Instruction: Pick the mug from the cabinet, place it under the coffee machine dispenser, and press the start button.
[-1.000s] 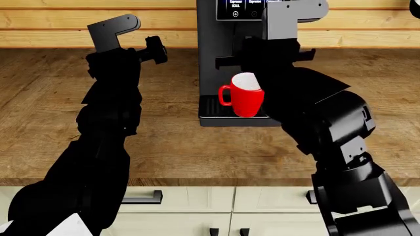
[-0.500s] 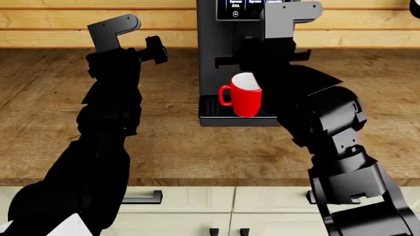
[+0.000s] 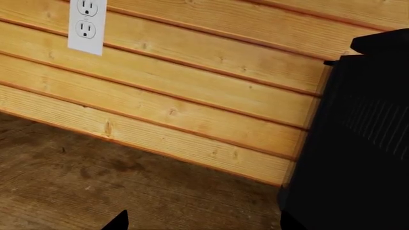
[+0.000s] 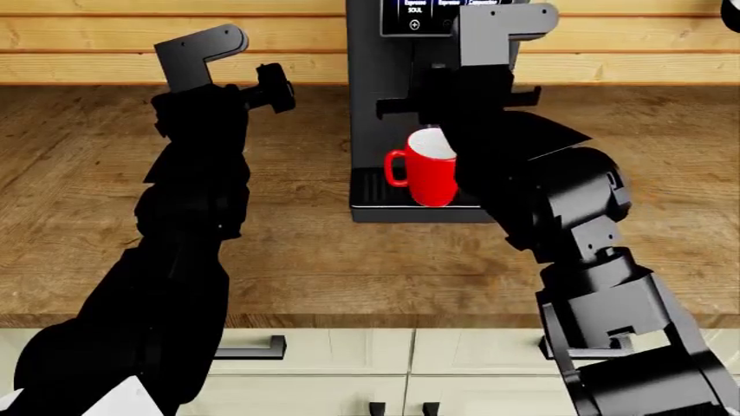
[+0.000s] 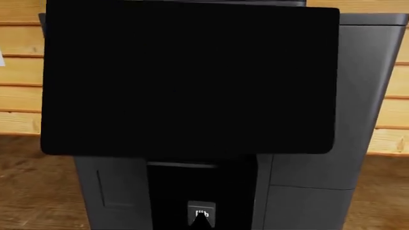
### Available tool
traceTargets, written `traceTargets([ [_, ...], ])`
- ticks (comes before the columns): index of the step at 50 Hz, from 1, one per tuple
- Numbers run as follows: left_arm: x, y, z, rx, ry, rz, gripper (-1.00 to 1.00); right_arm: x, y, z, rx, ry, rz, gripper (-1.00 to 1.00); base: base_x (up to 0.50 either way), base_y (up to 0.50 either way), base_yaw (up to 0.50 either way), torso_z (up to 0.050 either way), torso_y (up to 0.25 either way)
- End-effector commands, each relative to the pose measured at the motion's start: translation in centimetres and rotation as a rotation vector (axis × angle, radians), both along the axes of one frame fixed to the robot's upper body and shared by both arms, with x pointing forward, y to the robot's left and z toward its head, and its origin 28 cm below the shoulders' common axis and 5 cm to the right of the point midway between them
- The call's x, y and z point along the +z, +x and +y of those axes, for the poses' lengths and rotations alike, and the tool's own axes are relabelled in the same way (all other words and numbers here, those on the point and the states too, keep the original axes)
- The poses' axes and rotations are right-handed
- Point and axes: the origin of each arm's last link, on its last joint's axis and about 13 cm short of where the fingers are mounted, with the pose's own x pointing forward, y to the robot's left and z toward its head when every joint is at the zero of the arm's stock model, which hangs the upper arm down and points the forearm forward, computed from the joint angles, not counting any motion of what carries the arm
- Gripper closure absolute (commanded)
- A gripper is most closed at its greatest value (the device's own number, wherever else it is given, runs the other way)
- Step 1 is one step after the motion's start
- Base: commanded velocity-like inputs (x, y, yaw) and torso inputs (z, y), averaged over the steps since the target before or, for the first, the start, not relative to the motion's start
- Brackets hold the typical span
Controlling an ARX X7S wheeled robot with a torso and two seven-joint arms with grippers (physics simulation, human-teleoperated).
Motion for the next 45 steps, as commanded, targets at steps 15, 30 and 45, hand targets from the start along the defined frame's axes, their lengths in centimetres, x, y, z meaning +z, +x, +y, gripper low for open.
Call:
traceTargets([
  [15,0.0,0.0,0.0,-0.001,0.001,-0.001,-1.0,-0.6,1.3,-0.3,-0.002,0.048,0.057,1.0,0.02,0.0,0.01,0.0,0.0],
  [30,0.0,0.0,0.0,0.0,0.006,-0.002,-1.0,-0.3,1.9,-0.7,-0.002,0.075,0.106,1.0,0.03,0.0,0.01,0.0,0.0],
  [45,0.0,0.0,0.0,-0.002,0.004,-0.002,-1.0,0.2,0.9,-0.8,0.019,0.109,0.157,1.0,0.03,0.01,0.02,0.002,0.0],
])
